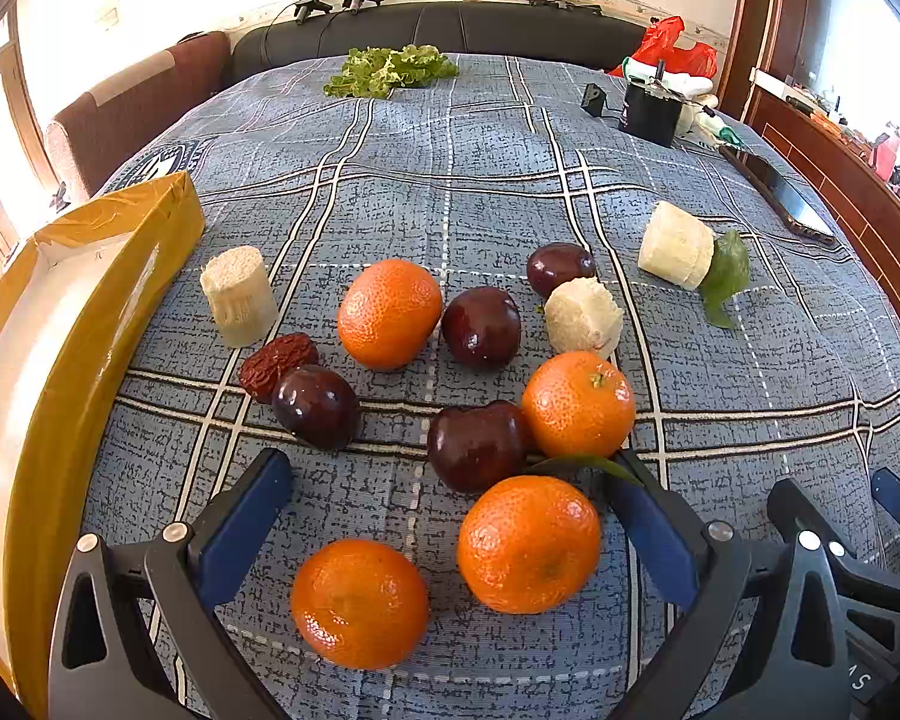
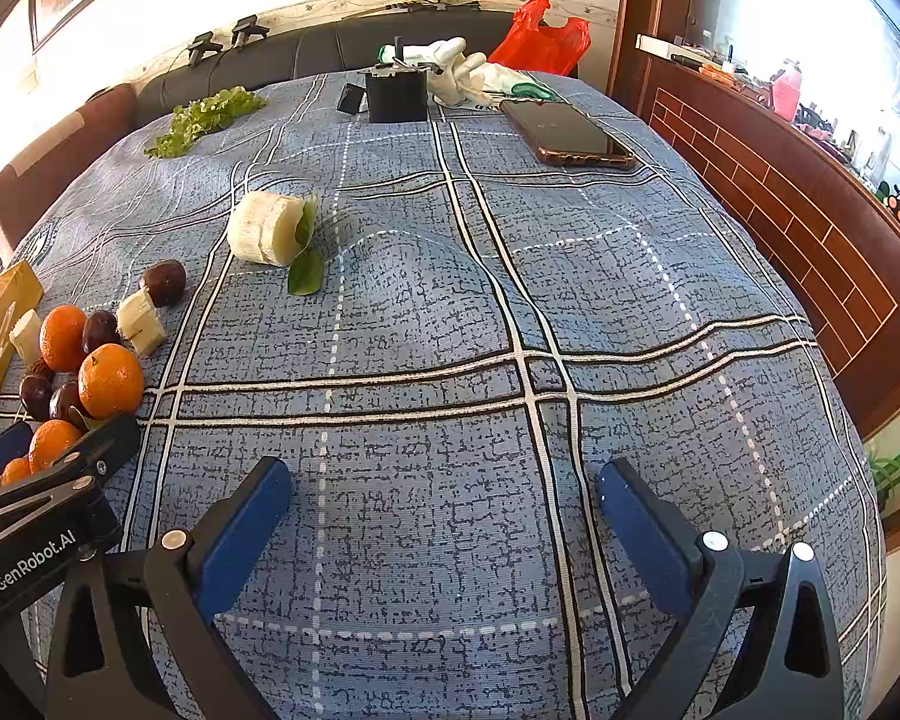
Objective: Organize fruits
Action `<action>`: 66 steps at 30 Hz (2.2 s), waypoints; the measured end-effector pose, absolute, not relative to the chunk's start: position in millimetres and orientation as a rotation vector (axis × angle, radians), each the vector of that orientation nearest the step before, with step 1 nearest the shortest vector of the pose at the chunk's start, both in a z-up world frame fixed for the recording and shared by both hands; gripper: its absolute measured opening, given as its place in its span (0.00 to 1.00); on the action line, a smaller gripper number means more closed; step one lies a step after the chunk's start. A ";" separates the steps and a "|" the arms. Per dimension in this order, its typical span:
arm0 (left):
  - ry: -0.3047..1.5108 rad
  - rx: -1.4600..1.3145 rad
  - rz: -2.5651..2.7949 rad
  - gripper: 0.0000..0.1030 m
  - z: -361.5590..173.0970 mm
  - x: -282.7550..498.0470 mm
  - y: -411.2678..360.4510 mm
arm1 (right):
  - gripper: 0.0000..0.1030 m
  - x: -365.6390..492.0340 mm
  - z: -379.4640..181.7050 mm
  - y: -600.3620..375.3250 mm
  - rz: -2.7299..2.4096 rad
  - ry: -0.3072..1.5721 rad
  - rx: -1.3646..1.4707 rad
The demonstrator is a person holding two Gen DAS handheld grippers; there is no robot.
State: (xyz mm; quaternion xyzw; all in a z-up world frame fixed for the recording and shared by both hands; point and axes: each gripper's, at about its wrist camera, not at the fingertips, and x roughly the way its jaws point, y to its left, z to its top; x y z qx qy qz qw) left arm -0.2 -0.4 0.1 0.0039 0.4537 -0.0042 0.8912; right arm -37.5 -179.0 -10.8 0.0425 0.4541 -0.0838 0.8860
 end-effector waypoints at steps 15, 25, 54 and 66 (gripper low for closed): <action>0.942 0.008 -0.009 1.00 0.1 -0.1 -0.3 | 1.00 -37.3 -10.7 -178.8 -0.174 0.945 0.089; 0.942 0.008 -0.009 1.00 0.0 -0.1 -0.3 | 1.00 -37.1 -10.8 -179.0 -0.174 0.945 0.089; 0.982 0.030 -0.048 1.00 -1.1 3.0 0.0 | 1.00 -37.4 -10.2 -176.0 -0.172 0.945 0.094; 0.964 -0.024 -0.204 0.82 17.5 -31.1 29.9 | 1.00 -48.2 -9.2 -183.0 -0.175 1.030 0.131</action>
